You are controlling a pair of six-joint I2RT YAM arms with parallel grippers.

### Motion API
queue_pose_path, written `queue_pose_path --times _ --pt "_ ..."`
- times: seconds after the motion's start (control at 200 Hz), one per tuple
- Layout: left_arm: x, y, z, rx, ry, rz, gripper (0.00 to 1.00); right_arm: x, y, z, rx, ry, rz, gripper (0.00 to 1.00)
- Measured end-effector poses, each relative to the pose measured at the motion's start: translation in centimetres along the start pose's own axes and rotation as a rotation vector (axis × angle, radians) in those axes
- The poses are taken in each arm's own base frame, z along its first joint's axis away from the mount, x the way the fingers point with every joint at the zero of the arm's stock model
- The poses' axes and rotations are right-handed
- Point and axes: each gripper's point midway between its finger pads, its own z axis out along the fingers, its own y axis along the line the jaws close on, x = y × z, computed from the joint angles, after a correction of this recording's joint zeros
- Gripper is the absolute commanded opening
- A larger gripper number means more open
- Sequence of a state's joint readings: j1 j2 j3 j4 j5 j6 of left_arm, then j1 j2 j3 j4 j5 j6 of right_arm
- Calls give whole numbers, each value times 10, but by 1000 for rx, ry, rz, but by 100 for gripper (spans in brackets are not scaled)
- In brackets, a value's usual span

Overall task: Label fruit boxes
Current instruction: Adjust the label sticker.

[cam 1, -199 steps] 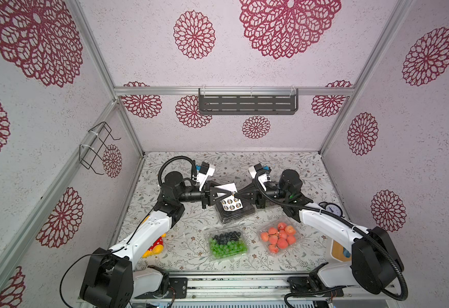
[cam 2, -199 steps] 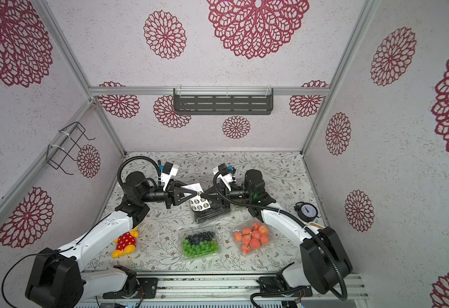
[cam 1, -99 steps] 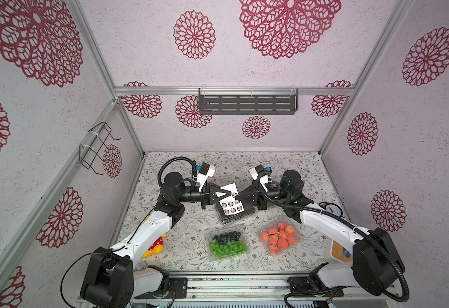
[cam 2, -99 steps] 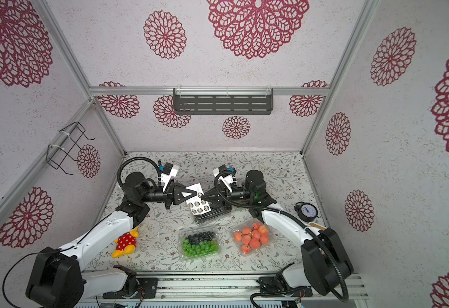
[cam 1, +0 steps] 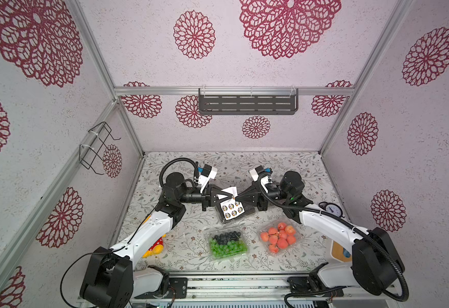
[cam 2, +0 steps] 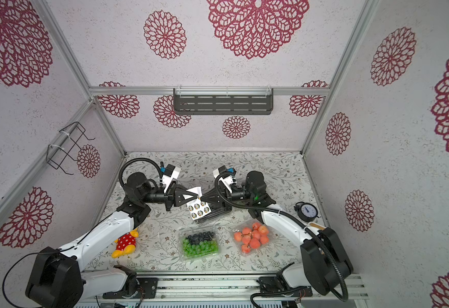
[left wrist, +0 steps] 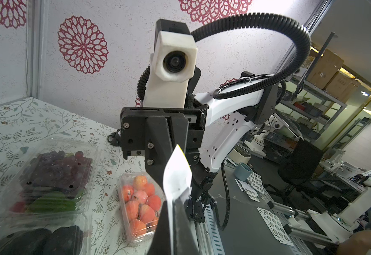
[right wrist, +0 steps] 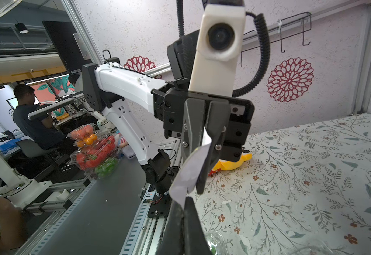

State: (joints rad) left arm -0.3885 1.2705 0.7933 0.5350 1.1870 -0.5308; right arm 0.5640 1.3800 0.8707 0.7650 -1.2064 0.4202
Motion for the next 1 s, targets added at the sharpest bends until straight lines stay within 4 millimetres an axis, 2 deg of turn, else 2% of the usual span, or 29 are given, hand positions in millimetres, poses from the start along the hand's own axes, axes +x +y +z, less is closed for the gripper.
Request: queue_pose_path --times 0.195,0.42,0.77,0.811,0.856,0.911,1.001 --pt "3 4 0 -17 6 -16 0 3 0 2 -5 8 12 0" --pt "6 10 -2 -53 7 -41 0 17 -4 5 12 44 41 0" --pt "4 10 -3 -60 3 -40 0 13 -5 6 18 39 36 0" --pt "4 10 -3 -62 2 -40 0 13 -5 6 18 39 38 4" --pt "4 11 -3 -65 1 -39 0 13 -5 6 18 39 44 15" --pt "3 12 -3 -75 -3 -40 0 12 -5 6 21 37 52 17" --pt "2 14 -3 -88 -11 -37 0 11 -7 6 33 32 60 27"
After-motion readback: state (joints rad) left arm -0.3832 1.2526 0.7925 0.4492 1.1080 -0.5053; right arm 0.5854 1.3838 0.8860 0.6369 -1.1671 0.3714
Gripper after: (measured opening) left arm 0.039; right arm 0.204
